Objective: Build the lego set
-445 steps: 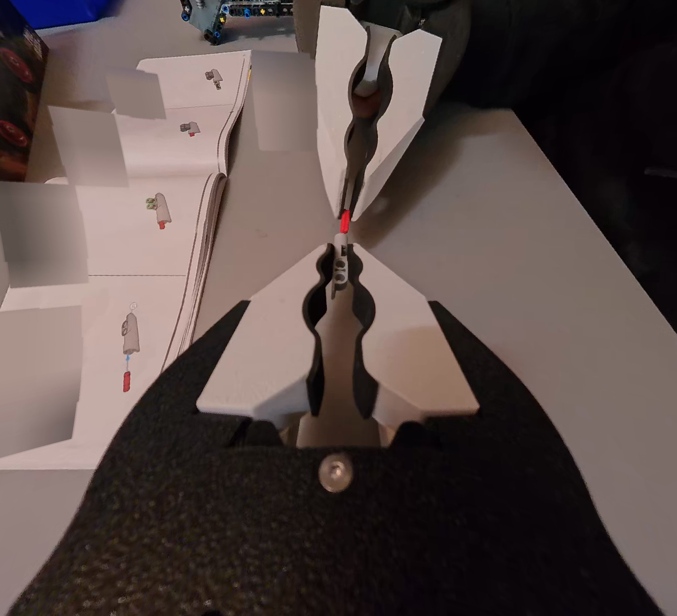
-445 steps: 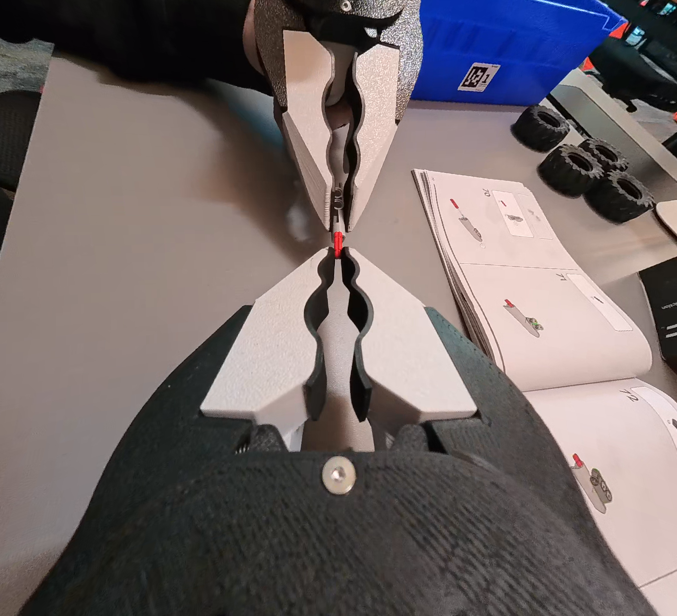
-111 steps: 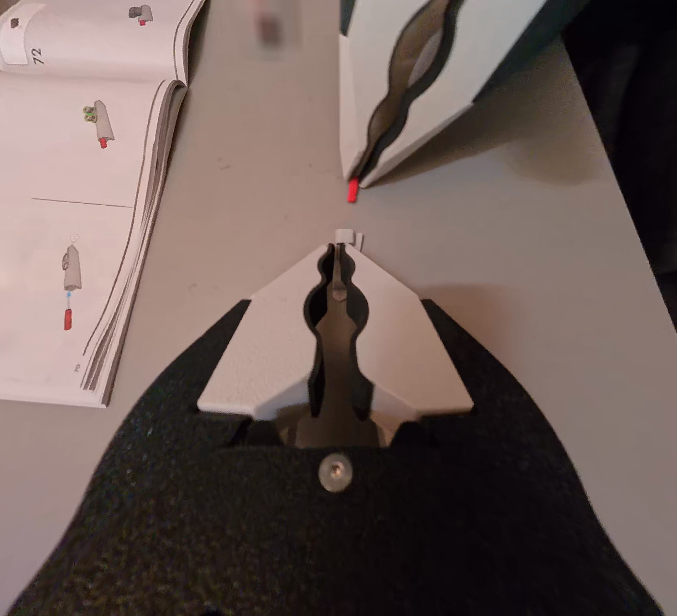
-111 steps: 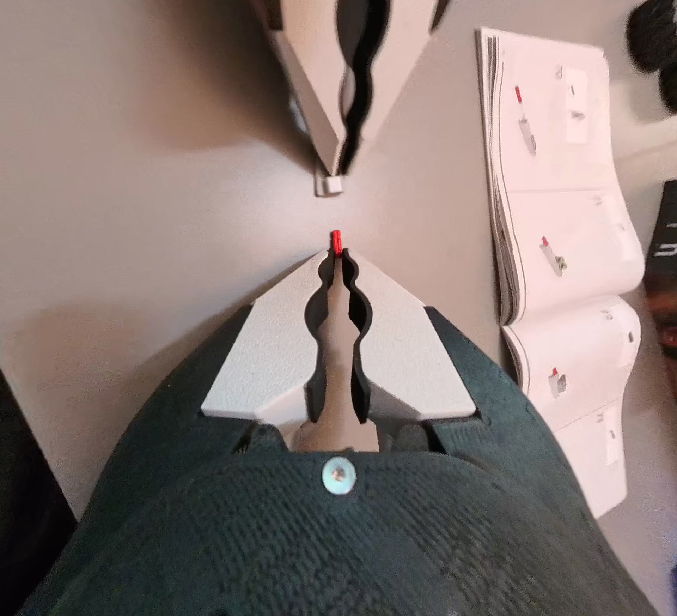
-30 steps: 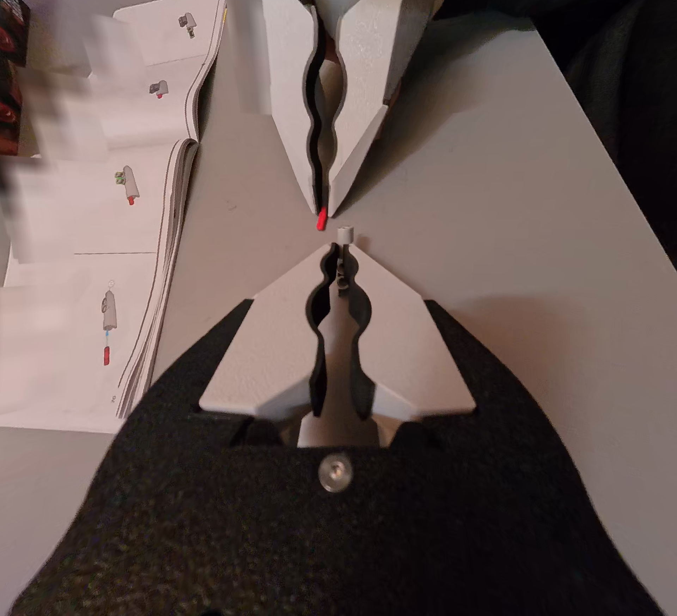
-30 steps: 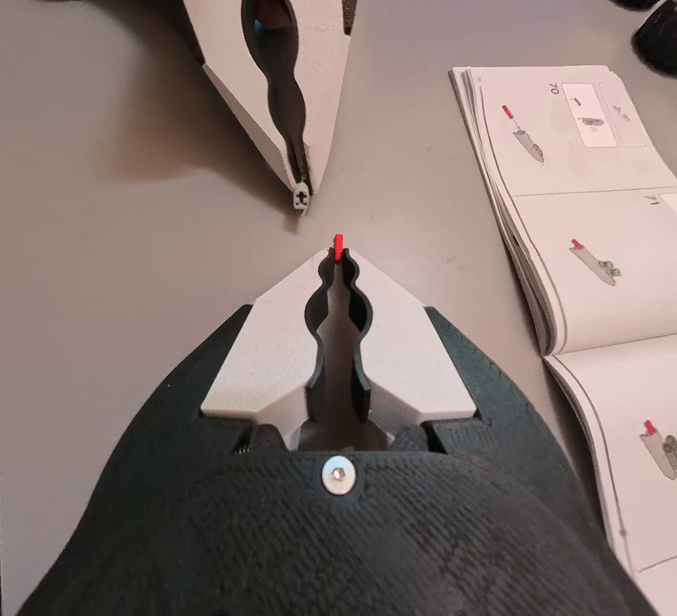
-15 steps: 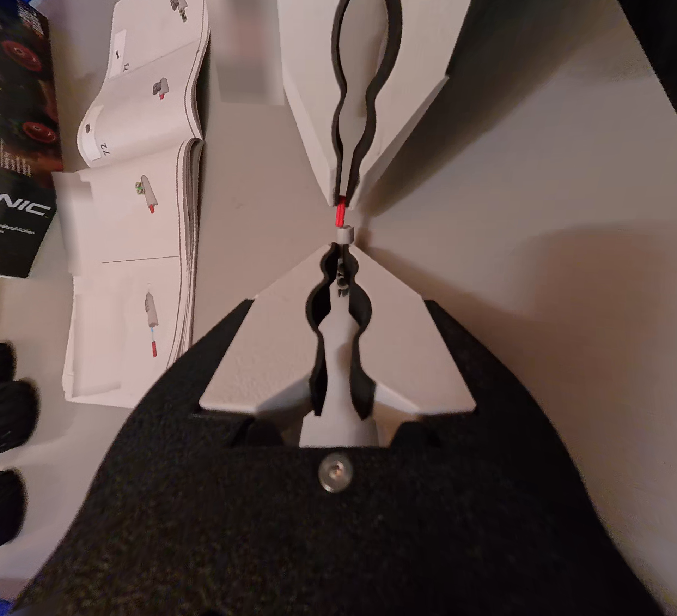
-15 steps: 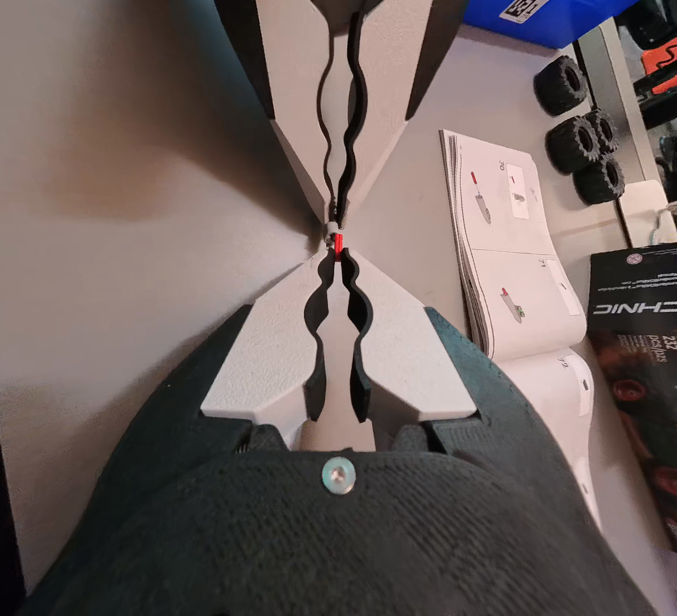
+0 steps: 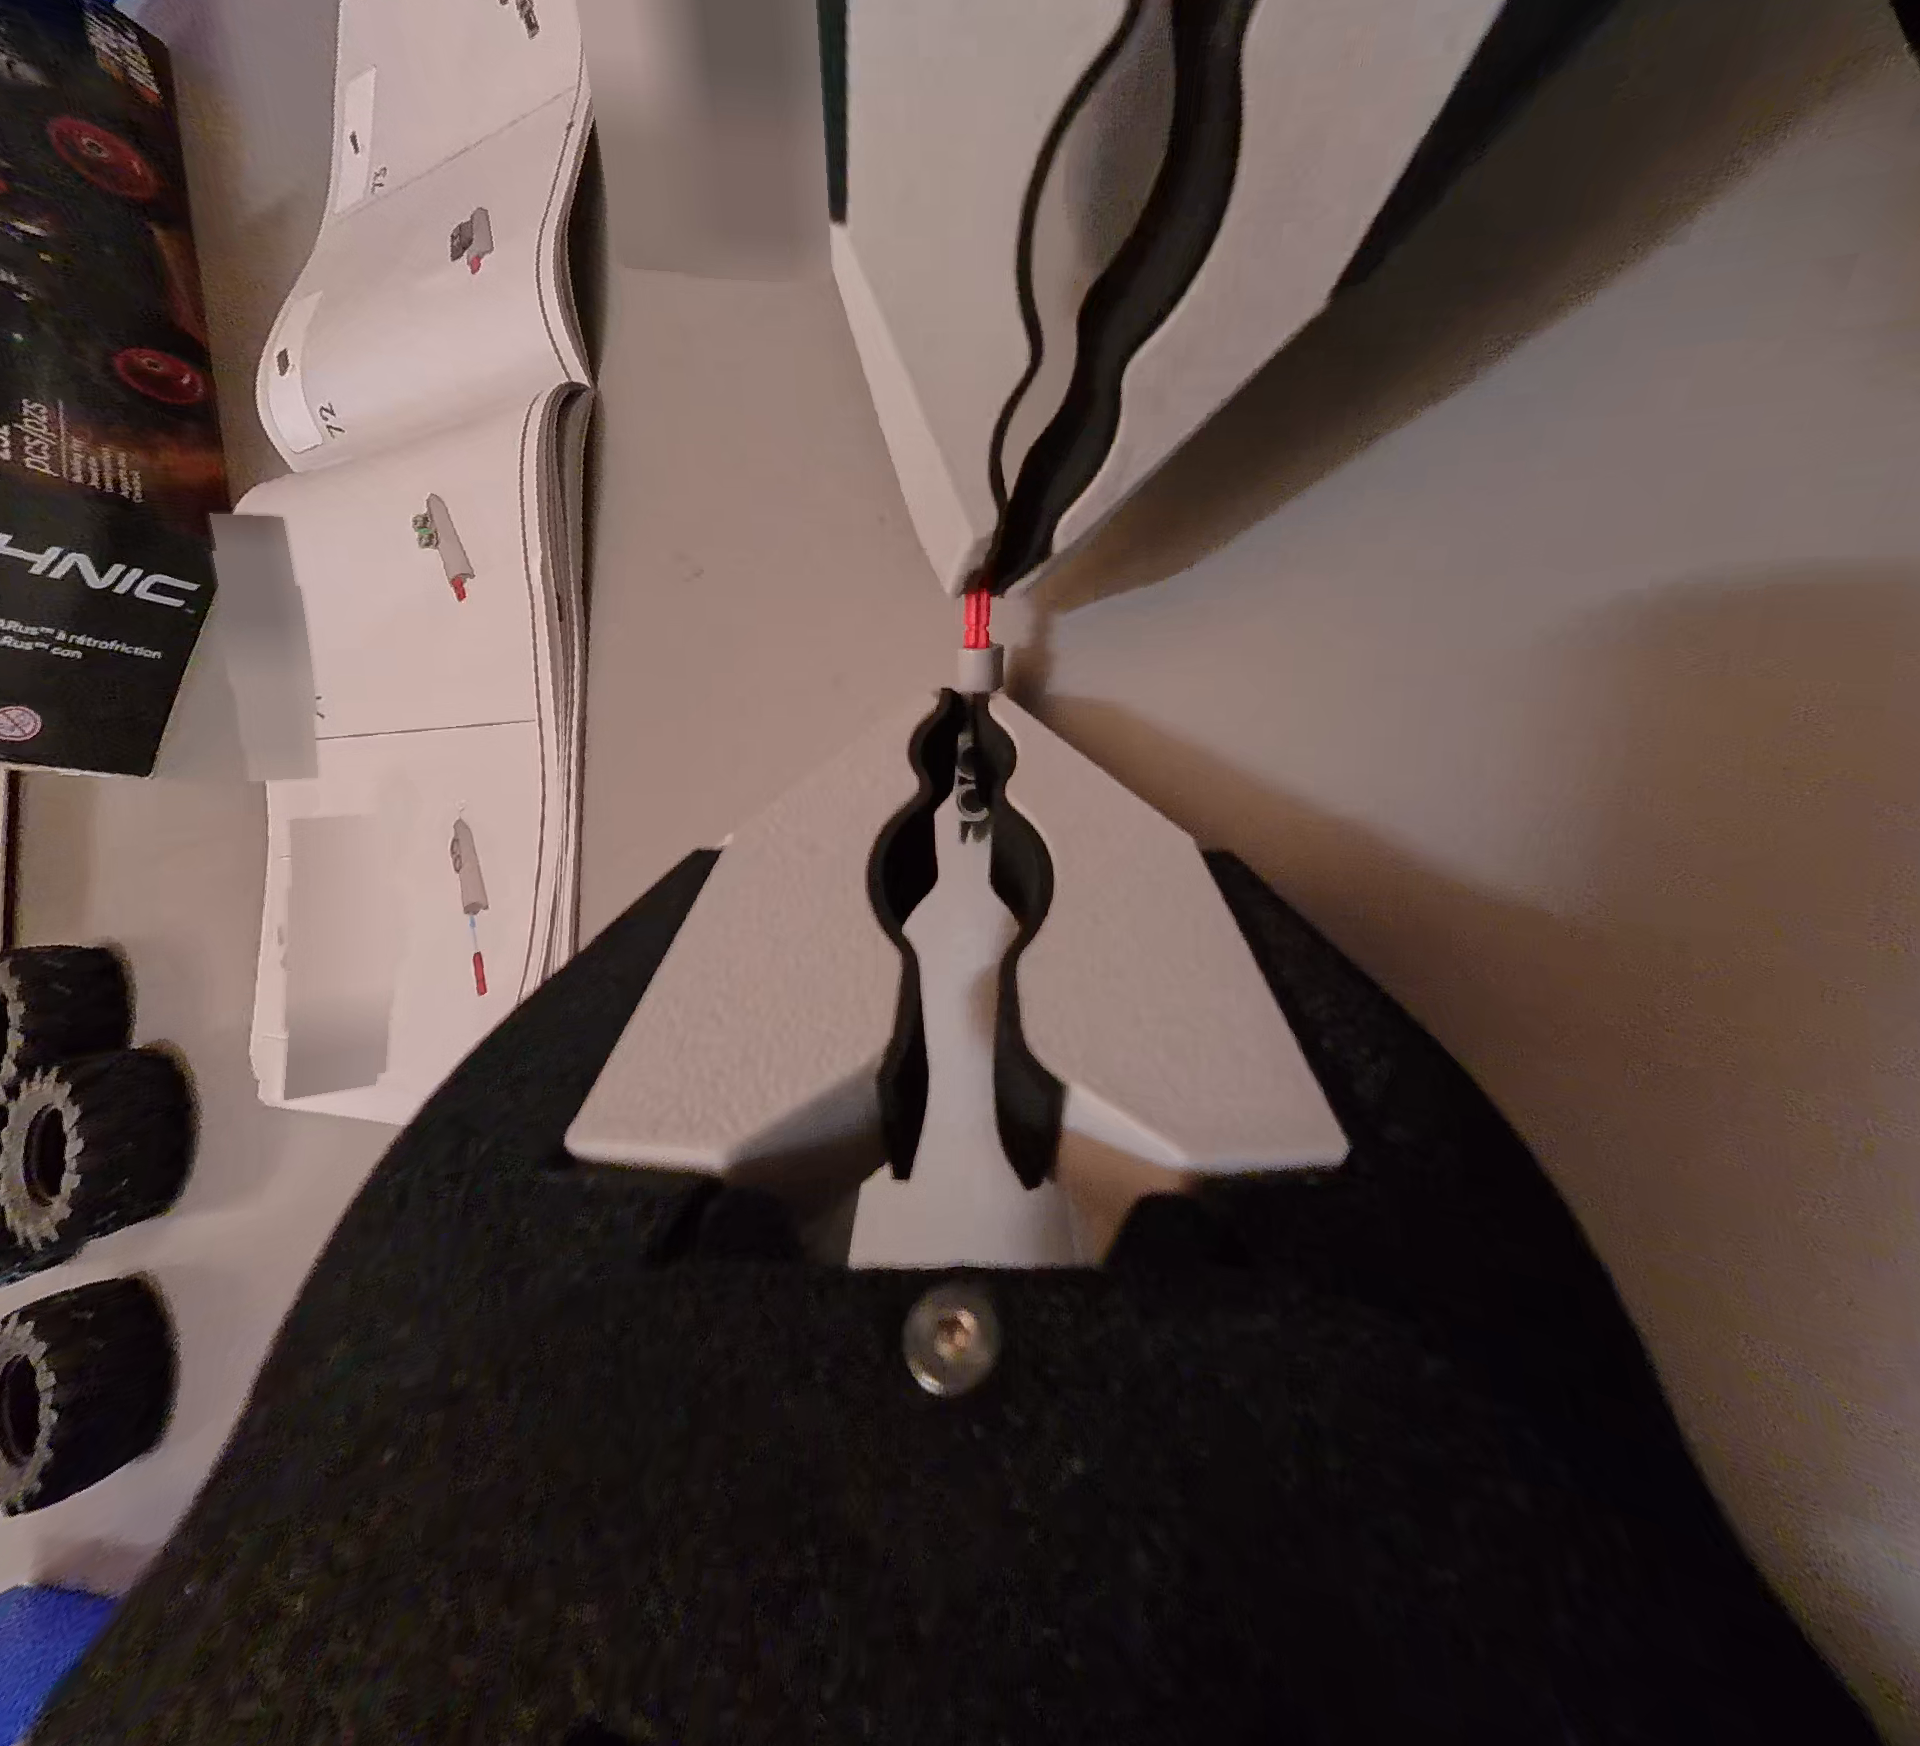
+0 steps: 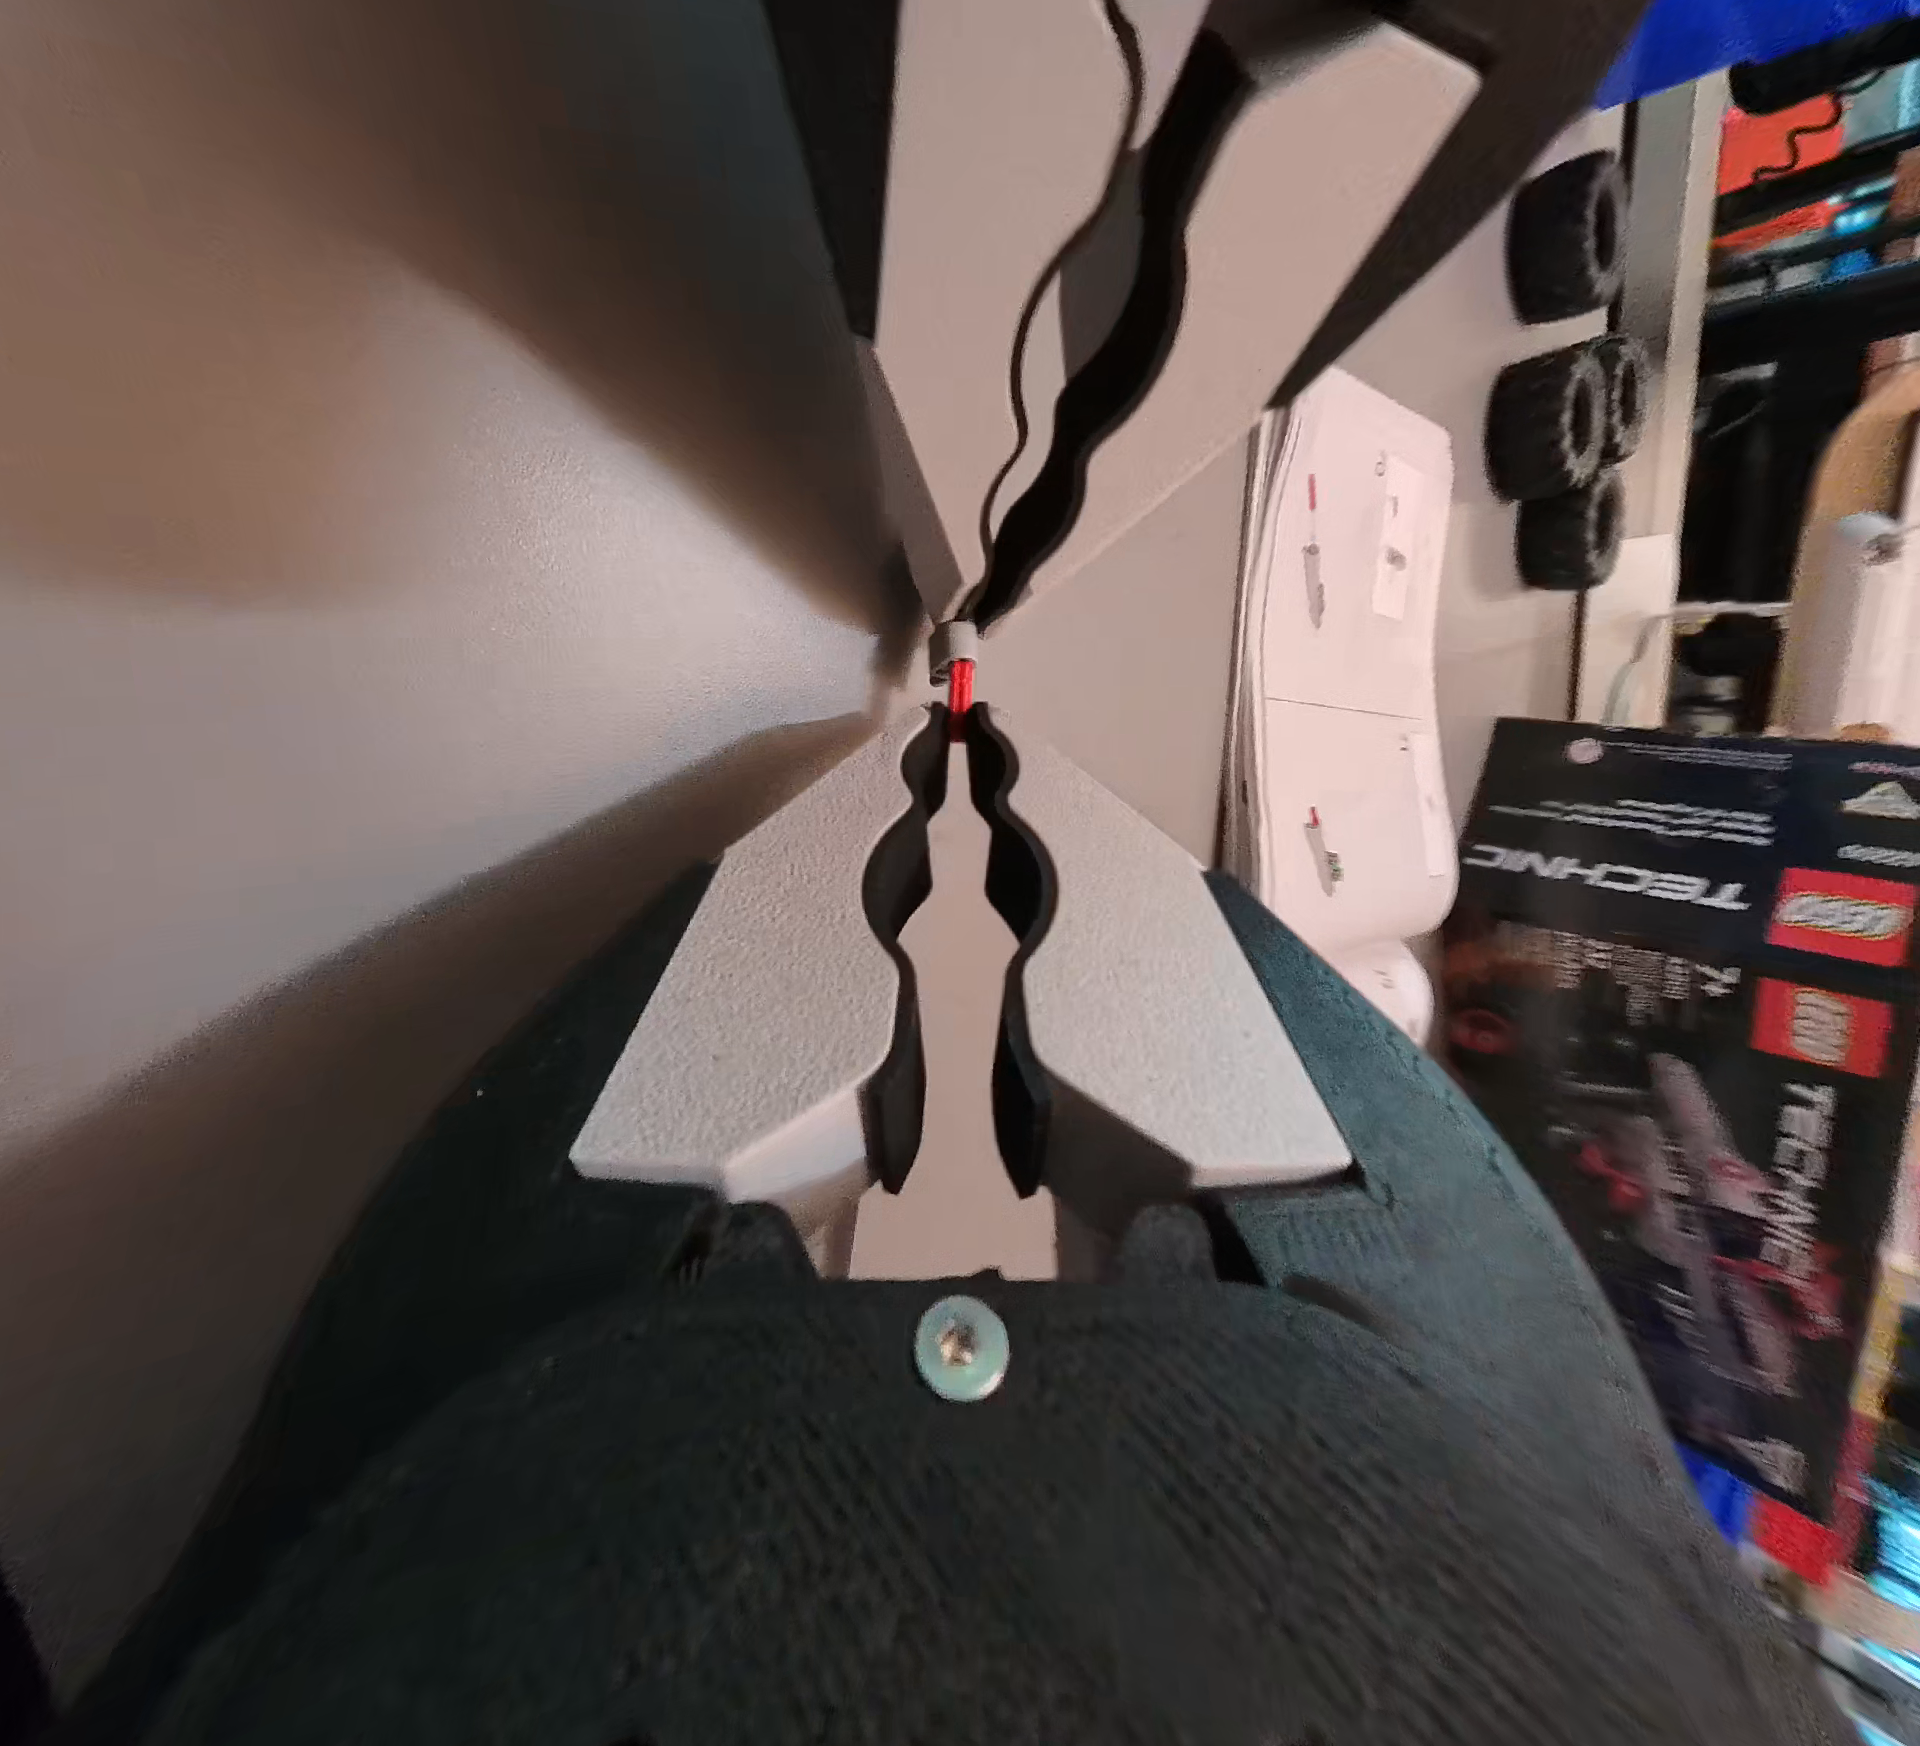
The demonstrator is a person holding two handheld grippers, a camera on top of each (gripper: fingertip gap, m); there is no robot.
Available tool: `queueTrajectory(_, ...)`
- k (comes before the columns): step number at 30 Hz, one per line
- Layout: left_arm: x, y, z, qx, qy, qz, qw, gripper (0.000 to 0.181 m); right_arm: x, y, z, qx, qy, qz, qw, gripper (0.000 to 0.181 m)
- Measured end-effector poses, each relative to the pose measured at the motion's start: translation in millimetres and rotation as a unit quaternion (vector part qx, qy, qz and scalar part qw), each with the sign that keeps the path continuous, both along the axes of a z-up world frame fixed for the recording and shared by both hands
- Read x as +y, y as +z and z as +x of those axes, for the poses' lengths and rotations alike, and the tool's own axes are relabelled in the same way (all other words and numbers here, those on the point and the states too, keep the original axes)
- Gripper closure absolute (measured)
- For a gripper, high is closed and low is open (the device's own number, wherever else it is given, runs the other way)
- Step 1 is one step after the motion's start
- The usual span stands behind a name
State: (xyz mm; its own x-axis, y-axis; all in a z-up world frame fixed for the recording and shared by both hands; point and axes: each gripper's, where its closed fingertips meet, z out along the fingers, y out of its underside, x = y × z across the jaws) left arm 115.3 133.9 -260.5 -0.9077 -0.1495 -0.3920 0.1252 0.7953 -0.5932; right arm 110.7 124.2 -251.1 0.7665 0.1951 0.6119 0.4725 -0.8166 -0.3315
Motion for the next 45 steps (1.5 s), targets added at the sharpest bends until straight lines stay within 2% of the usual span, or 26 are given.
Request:
queueTrajectory(3, 1, 0, 0, 0.003, 0.004, 0.002, 1.000, 0.181, 3, 1, 0, -0.041, 0.011, -0.020, 0.999, 0.179)
queueTrajectory(7, 2, -1, -1, 0.032, 0.005, -0.016, 0.999, 0.181, 5, 3, -2, -0.035, 0.024, -0.012, 0.999, 0.179)
queueTrajectory(11, 1, 0, -2, 0.061, 0.002, -0.050, 0.997, 0.181, 6, 5, -2, -0.012, 0.025, 0.012, 1.000, 0.179)
queueTrajectory(17, 1, 0, -2, 0.054, -0.002, -0.043, 0.998, 0.181, 5, 5, -5, 0.065, 0.044, 0.085, 0.993, 0.179)
queueTrajectory(23, 2, -1, -1, 0.041, 0.001, -0.023, 0.999, 0.181, 7, 3, -5, 0.072, 0.048, 0.060, 0.994, 0.179)
queueTrajectory(28, 3, -2, -2, 0.064, 0.007, -0.030, 0.997, 0.181, 8, 2, -5, 0.073, 0.046, 0.059, 0.994, 0.179)
queueTrajectory(32, 3, -2, -2, 0.076, 0.007, -0.036, 0.996, 0.181, 9, 3, -5, 0.128, 0.043, 0.097, 0.986, 0.179)
queueTrajectory(38, -3, -4, -4, 0.059, -0.011, -0.033, 0.998, 0.181, 16, -2, -11, 0.243, 0.025, 0.144, 0.959, 0.181)
queueTrajectory(42, -4, -1, 1, 0.056, 0.003, -0.040, 0.998, 0.181, 13, 4, -5, 0.178, 0.021, 0.129, 0.975, 0.181)
queueTrajectory(45, -4, -1, 0, 0.043, -0.006, -0.037, 0.998, 0.181, 14, 3, -7, 0.212, 0.024, 0.154, 0.965, 0.181)
